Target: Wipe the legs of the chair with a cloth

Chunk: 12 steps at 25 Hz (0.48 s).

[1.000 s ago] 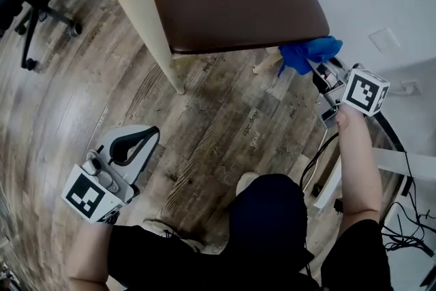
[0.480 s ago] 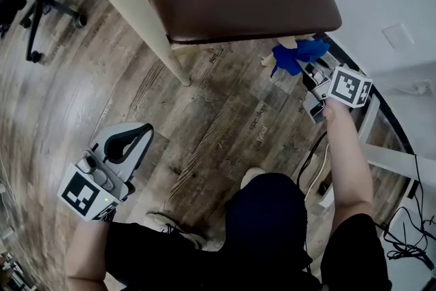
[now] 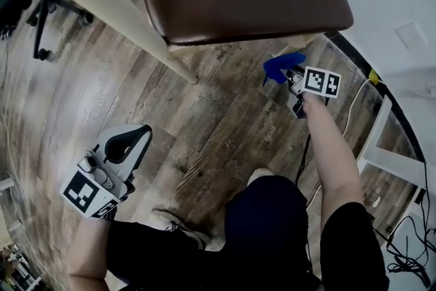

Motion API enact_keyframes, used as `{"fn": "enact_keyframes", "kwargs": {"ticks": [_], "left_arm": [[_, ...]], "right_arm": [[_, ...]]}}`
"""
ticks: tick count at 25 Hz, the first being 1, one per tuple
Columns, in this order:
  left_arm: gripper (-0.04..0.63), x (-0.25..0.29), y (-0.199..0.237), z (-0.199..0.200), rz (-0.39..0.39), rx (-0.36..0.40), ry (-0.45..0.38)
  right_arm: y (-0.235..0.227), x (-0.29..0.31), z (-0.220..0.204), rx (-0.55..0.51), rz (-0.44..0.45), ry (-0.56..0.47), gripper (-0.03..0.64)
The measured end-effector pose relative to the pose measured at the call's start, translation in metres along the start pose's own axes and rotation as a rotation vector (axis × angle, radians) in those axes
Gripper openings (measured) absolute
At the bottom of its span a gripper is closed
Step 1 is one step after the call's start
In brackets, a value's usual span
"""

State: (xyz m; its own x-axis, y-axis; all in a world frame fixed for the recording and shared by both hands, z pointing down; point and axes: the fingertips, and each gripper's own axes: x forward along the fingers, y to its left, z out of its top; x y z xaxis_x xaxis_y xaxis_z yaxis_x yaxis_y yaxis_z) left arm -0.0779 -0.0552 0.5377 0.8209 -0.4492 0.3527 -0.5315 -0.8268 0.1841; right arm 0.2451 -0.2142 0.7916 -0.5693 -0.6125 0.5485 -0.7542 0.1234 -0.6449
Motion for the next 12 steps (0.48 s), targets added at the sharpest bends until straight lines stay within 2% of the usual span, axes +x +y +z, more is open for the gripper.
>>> {"fn": "enact_keyframes", "kwargs": {"ticks": [6,9,12], "left_arm": [[-0.002,-0.003,0.001,-0.005,0.017,-0.010,0.026],[-0.002,-0.005,0.002,-0.005,0.029,-0.011,0.030],[-0.002,-0.005,0.003,-0.006,0.035,-0.014,0.036]], "right_arm": [[-0.057,0.032,-0.035,0.106,-0.132,0.058,0.064],[-0.067,0.036,-0.038,0.132,-0.141,0.046,0.064],[-0.066,0.036,-0.038,0.113,-0.127,0.054,0.066]]}}
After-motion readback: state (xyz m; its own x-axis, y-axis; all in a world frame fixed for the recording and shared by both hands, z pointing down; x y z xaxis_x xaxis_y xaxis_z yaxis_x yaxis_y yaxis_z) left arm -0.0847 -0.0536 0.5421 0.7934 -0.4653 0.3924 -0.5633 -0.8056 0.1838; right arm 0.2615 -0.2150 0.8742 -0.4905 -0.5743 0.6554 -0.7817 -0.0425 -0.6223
